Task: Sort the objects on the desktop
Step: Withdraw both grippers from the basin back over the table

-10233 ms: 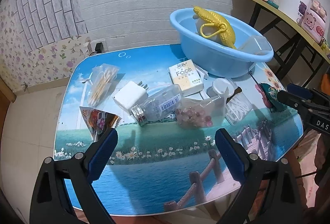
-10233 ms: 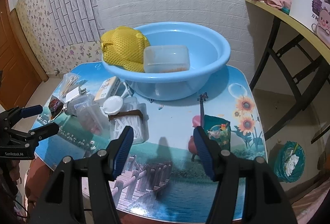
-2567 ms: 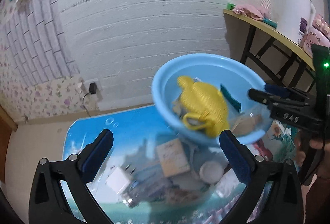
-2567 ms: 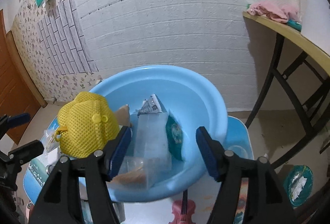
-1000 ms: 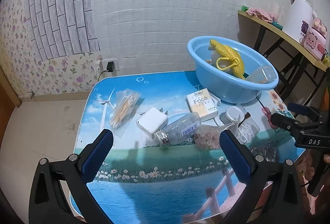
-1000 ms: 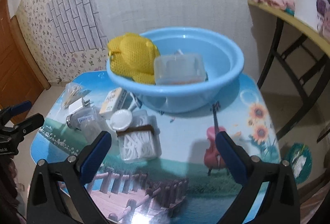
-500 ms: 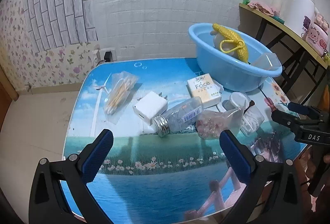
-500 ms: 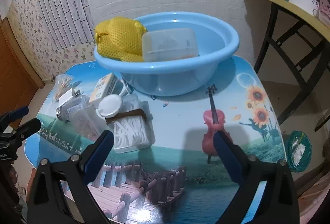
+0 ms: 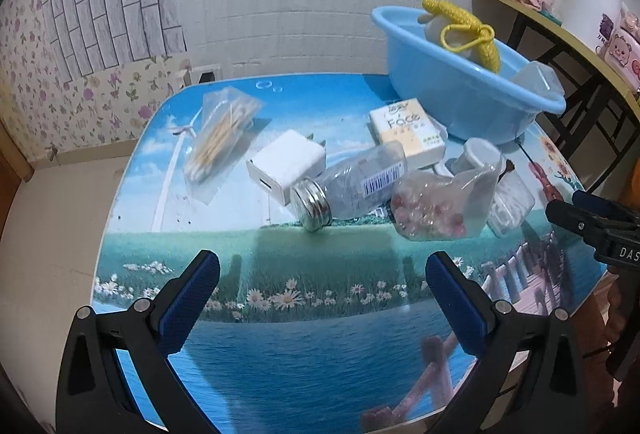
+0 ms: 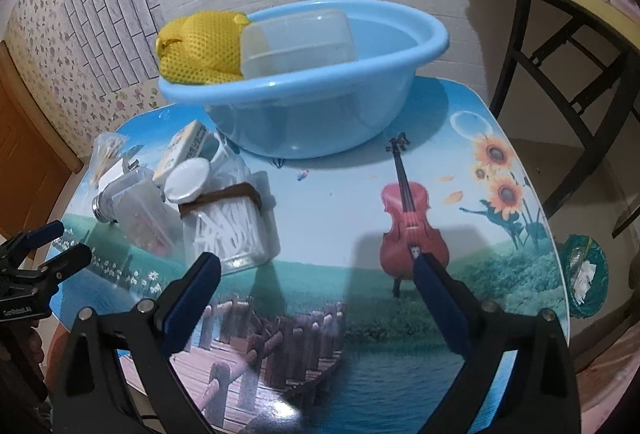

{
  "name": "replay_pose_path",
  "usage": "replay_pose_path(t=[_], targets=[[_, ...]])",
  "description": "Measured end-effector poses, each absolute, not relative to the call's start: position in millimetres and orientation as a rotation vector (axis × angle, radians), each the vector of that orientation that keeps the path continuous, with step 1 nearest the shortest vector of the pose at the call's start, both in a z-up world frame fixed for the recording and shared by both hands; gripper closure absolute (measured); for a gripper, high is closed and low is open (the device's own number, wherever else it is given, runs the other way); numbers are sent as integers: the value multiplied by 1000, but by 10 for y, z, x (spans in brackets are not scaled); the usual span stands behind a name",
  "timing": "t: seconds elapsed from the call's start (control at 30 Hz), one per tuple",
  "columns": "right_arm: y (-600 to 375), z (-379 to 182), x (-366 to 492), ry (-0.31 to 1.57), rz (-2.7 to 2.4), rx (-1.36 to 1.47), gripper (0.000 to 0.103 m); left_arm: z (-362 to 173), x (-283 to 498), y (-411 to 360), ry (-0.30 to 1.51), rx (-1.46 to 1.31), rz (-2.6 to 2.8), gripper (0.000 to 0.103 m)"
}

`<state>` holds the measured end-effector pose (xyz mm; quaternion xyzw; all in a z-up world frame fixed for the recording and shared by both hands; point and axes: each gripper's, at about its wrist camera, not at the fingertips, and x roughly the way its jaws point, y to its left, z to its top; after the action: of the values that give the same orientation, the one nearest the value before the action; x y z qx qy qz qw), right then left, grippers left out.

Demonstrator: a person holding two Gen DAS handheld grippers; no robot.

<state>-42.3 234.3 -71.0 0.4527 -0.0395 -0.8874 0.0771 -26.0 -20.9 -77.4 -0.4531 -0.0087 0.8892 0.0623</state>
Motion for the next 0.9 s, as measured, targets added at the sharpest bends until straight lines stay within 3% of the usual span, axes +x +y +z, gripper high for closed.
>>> replay_pose_path(t=[0.9], targets=[[2213, -779, -491, -70, -2627, 1347, 12, -927, -493, -296, -15, -1341, 2670, 1]])
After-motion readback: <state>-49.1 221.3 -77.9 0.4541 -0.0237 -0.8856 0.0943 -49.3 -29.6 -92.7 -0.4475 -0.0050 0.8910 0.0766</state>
